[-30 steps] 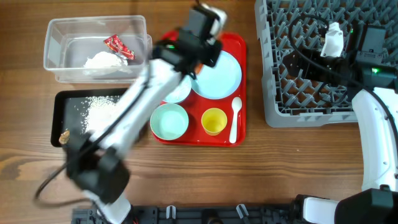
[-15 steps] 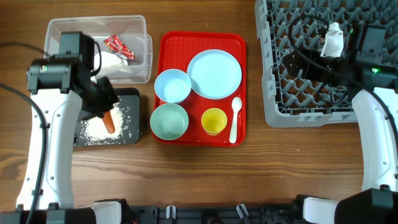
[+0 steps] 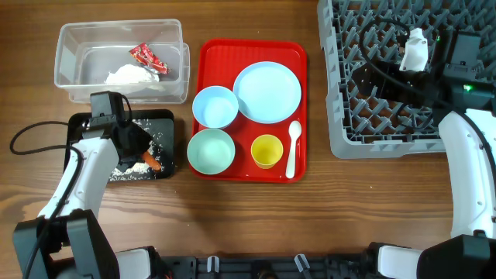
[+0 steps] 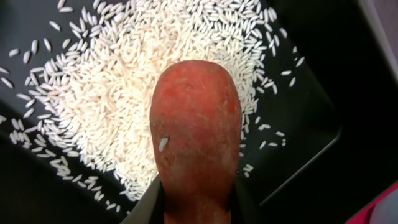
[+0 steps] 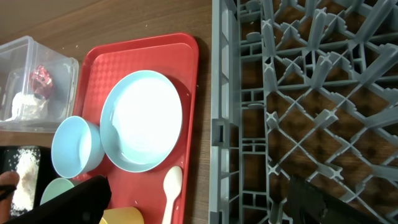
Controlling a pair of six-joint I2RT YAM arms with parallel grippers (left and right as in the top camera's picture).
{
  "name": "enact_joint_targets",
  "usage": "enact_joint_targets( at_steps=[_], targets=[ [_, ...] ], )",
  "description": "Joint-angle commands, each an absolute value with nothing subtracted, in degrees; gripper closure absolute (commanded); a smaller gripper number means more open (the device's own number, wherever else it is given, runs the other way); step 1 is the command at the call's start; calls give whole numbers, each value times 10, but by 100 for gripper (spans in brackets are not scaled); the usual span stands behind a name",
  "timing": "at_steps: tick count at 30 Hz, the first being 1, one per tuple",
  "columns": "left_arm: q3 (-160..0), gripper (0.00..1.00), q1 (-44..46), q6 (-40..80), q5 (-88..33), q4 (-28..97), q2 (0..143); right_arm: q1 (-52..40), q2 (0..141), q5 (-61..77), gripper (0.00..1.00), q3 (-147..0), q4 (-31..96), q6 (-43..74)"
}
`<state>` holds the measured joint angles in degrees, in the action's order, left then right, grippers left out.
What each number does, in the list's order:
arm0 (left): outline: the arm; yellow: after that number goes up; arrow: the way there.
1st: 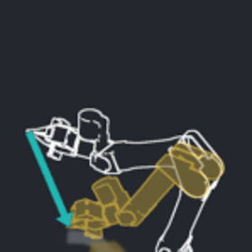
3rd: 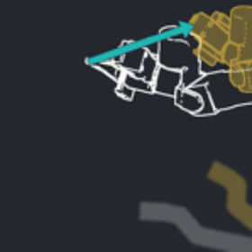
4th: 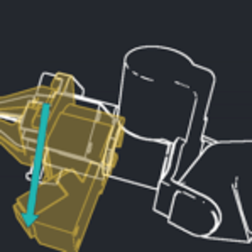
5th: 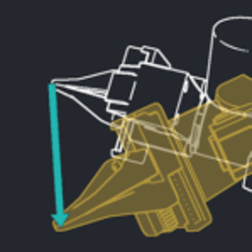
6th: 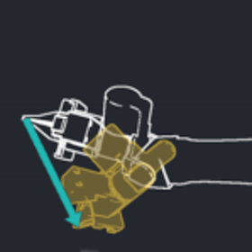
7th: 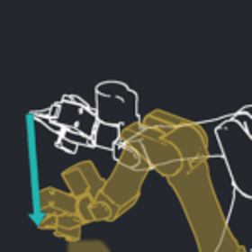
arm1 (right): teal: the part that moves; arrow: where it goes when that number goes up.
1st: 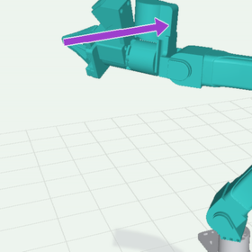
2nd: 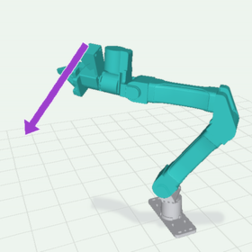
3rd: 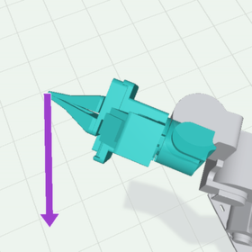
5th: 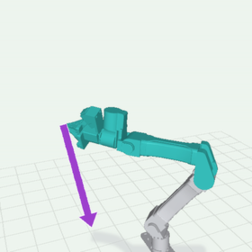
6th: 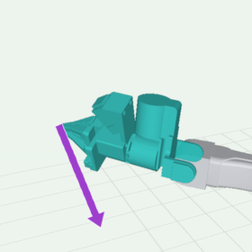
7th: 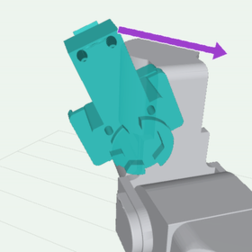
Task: Sort waste into correct bins and load items into the dishwasher rack
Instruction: 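Grasp the carrot from the plate and place it on the black tray, then grasp the light-blue plate edge with the right gripper and lift it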
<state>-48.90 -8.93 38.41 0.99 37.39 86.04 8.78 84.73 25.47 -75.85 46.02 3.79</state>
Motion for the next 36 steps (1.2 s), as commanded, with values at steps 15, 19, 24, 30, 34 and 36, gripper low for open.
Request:
enact_joint_targets(
  at_steps=[15, 19, 24, 30, 34, 36],
  targets=[
    [-627, 7, -85, 264, -84, 444, 814, 73, 840, 301, 6, -765, 432, 34],
    [-697, 0, -26, 226, -83, 452, 744, -13, 871, 277, 13, -765, 369, 90],
    [-696, 0, 62, 182, -53, 443, 751, -141, 981, 114, 14, -765, 297, 169],
    [-696, 0, 66, 227, 77, 445, 755, -182, 1081, 33, 24, -765, 276, 187],
    [-696, 0, 66, 232, 89, 445, 755, -183, 1132, 30, 24, -765, 266, 196],
    [-696, 0, 66, 232, 89, 446, 755, -183, 1149, 30, 24, -765, 267, 197]
  ],
)
